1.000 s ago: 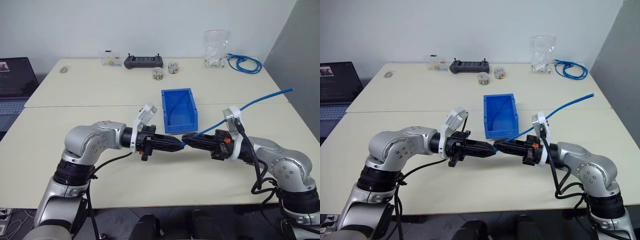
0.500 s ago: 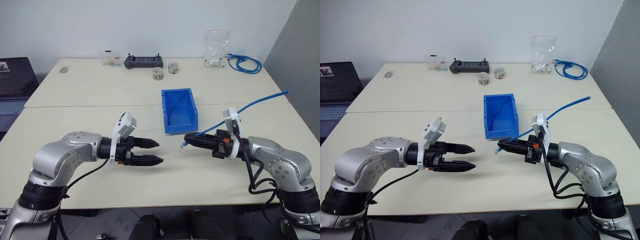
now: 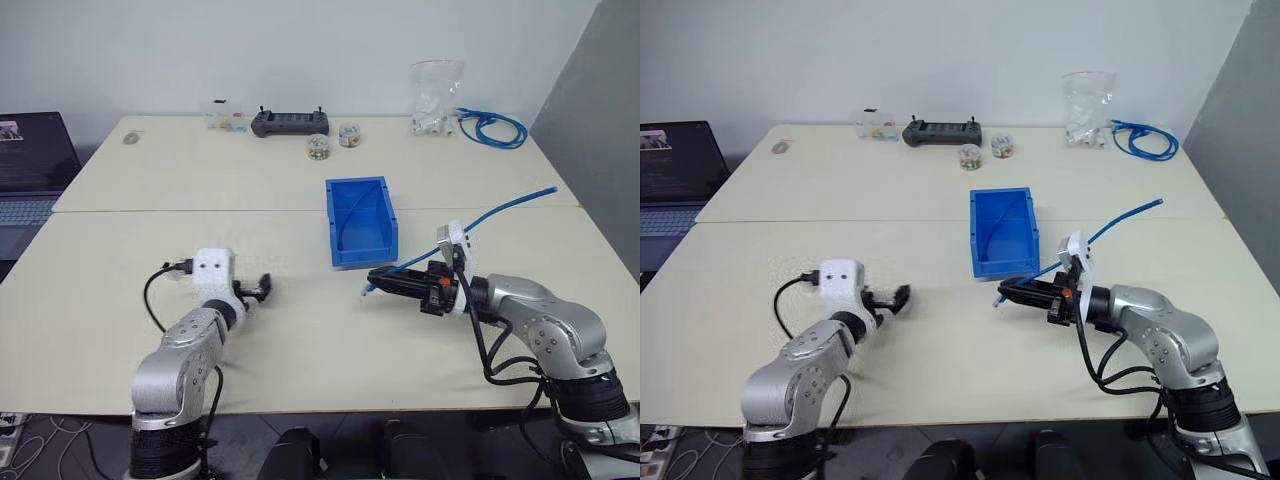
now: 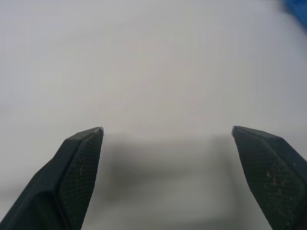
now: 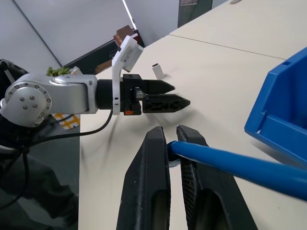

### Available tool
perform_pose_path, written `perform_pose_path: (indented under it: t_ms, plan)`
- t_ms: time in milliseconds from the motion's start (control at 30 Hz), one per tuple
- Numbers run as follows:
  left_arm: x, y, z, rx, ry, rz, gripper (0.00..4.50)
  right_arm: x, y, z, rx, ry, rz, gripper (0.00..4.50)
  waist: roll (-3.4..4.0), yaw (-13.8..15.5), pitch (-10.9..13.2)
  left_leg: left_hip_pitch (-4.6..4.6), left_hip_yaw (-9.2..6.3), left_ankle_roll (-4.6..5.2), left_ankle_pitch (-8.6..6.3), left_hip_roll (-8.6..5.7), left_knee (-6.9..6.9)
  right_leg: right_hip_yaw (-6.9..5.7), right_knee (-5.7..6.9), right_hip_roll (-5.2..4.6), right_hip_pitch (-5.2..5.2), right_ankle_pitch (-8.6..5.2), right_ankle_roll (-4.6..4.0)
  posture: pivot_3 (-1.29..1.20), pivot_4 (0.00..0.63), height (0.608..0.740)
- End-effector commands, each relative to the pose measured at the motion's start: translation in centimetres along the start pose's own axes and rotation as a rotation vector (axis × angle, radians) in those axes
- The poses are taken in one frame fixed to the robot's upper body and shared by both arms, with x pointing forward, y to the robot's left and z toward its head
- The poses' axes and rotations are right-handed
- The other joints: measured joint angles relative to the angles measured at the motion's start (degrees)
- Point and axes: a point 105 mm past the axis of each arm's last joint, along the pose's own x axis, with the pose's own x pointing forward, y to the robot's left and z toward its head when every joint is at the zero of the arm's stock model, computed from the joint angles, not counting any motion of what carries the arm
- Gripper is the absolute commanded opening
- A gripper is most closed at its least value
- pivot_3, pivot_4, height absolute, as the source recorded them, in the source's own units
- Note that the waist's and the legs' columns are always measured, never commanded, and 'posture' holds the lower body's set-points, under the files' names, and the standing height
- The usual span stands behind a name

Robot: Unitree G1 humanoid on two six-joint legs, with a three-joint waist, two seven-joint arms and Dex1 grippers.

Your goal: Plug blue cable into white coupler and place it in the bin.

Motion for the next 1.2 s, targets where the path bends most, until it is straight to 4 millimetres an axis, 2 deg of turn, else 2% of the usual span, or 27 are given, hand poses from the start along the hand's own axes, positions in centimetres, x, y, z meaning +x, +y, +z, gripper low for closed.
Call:
perform_pose_path:
  t_ms: [33, 267, 400, 533, 833, 1200]
  plan:
    - [0.0, 1.7, 0.3, -0.078, -0.014, 0.189, 4.50, 0.1, 0.4, 0.9, -0.056, -0.011, 0.030, 0.04, -0.01, 0.29, -0.01, 0.00, 0.02, -0.01, 0.00, -0.02, 0.01, 0.01, 0.01, 0.00, 0.00, 0.00, 0.00, 0.00, 0.150, 0.740]
    - [0.1, 2.8, 0.5, -0.171, -0.032, 0.425, 4.50, -0.3, 0.0, 1.1, -0.074, 0.004, 0.025, 0.04, -0.14, 0.90, -0.02, -0.03, 0.02, -0.03, 0.01, -0.06, 0.02, 0.01, -0.02, -0.03, 0.01, 0.02, 0.04, 0.00, 0.150, 0.740]
    - [1.4, 2.2, 1.6, -0.216, -0.045, 0.446, 4.50, -0.3, 0.0, 1.3, -0.080, 0.005, 0.028, 0.04, -0.21, 0.91, -0.02, -0.03, 0.04, -0.04, 0.01, -0.07, 0.02, -0.01, -0.01, -0.02, 0.02, 0.02, 0.04, 0.00, 0.150, 0.740]
    - [2.3, 2.5, 2.6, -0.193, -0.056, 0.495, 4.50, -0.2, -0.1, 1.3, -0.085, 0.009, 0.030, 0.04, -0.35, 0.85, -0.05, -0.04, 0.07, -0.25, 0.13, -0.07, 0.03, -0.01, -0.02, -0.02, 0.02, 0.03, 0.05, 0.00, 0.150, 0.740]
    - [2.8, 3.5, 2.5, -0.229, -0.024, 0.623, 4.50, -0.6, -0.4, 1.4, -0.097, 0.021, 0.021, 0.04, -0.41, 0.84, -0.02, -0.04, 0.11, -0.27, 0.15, -0.08, 0.04, 0.01, -0.02, -0.03, 0.00, 0.04, 0.07, 0.00, 0.150, 0.740]
    - [4.0, 4.1, 3.3, -0.263, -0.046, 0.671, 4.50, -0.5, -0.3, 1.4, -0.101, 0.021, 0.028, 0.04, -0.45, 0.87, -0.03, -0.04, 0.12, -0.29, 0.15, -0.08, 0.04, 0.00, -0.02, -0.04, 0.00, 0.05, 0.09, 0.00, 0.150, 0.740]
